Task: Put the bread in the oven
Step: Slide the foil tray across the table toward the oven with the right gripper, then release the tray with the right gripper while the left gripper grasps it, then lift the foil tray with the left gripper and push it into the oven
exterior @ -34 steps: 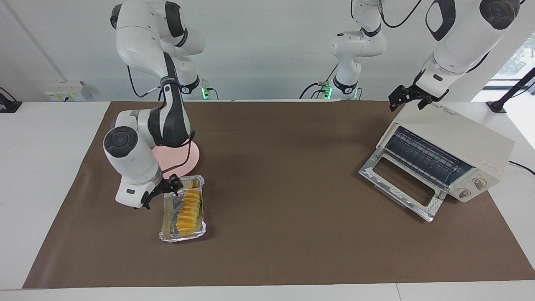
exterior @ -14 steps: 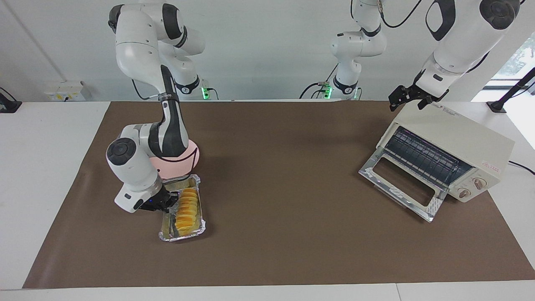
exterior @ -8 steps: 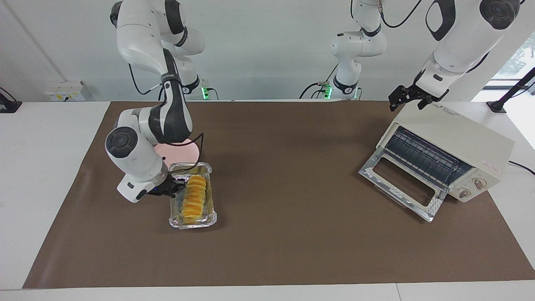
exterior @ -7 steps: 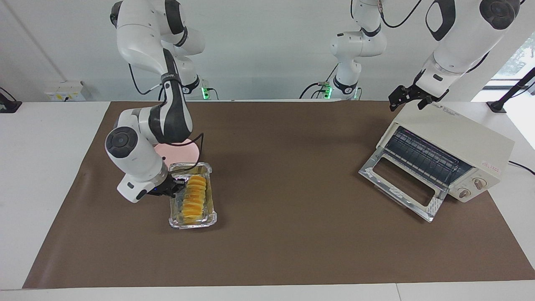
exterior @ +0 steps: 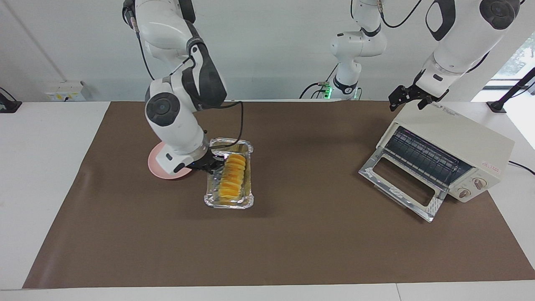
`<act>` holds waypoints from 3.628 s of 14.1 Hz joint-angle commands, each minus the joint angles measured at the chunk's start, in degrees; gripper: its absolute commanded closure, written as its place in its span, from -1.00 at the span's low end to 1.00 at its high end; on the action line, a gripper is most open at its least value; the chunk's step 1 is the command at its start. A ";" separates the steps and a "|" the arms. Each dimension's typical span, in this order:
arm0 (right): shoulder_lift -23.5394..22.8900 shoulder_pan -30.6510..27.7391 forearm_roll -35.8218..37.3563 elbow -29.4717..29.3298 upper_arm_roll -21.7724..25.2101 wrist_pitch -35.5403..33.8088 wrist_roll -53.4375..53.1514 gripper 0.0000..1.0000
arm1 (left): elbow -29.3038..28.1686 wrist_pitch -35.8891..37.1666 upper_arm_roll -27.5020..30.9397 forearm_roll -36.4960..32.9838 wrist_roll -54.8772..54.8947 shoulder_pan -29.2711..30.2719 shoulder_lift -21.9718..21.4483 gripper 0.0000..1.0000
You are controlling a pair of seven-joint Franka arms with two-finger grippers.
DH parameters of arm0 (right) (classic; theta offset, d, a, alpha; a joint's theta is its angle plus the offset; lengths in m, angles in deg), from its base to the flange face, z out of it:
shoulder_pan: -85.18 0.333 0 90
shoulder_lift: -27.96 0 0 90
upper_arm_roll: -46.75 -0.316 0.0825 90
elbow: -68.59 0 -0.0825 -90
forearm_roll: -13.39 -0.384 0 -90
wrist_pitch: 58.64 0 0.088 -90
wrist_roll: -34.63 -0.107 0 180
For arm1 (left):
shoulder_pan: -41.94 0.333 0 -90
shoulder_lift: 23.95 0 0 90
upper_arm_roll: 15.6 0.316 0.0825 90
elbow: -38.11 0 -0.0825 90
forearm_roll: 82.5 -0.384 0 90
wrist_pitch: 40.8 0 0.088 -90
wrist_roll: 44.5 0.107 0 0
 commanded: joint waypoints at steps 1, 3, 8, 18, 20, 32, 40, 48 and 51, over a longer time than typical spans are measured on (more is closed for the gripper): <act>0.06 3.95 -0.99 5.92 0.18 8.89 -2.71 1.00 | -0.39 -0.59 -0.50 -0.40 0.33 0.68 -0.83 -1.00; 0.33 7.20 -1.16 10.23 0.09 14.62 -2.79 1.00 | -0.39 -0.59 -0.50 -0.40 0.33 0.68 -0.83 -1.00; 3.31 10.82 -1.07 23.86 0.09 29.56 -2.71 1.00 | -0.47 -0.59 -0.50 -0.40 0.33 0.68 -0.83 -1.00; 12.79 3.20 -0.11 22.64 2.11 14.22 -2.10 -1.00 | -1.35 -7.06 -1.20 -0.58 -4.67 -5.80 -0.74 -1.00; 15.70 -3.03 -0.02 22.64 2.11 10.79 6.73 -1.00 | -1.79 -12.41 -1.29 -0.40 -11.40 -12.64 2.06 -1.00; 31.61 -23.27 10.17 22.29 2.20 -10.22 41.68 -1.00 | -1.62 -41.19 -1.29 2.59 -30.77 -33.50 23.33 -1.00; 31.70 -27.57 13.25 16.94 -0.07 -17.95 44.05 -1.00 | -7.86 -45.23 -1.29 2.50 -31.83 -36.06 26.15 -0.49; 31.62 -30.66 11.94 15.17 -1.76 -19.55 44.23 -1.00 | -7.69 -44.80 -1.38 2.50 -31.31 -35.62 26.07 1.00; 31.62 -30.66 10.18 15.17 -1.67 -19.55 44.14 -1.00 | -0.43 -35.80 -0.16 6.53 -32.27 -35.01 25.02 1.00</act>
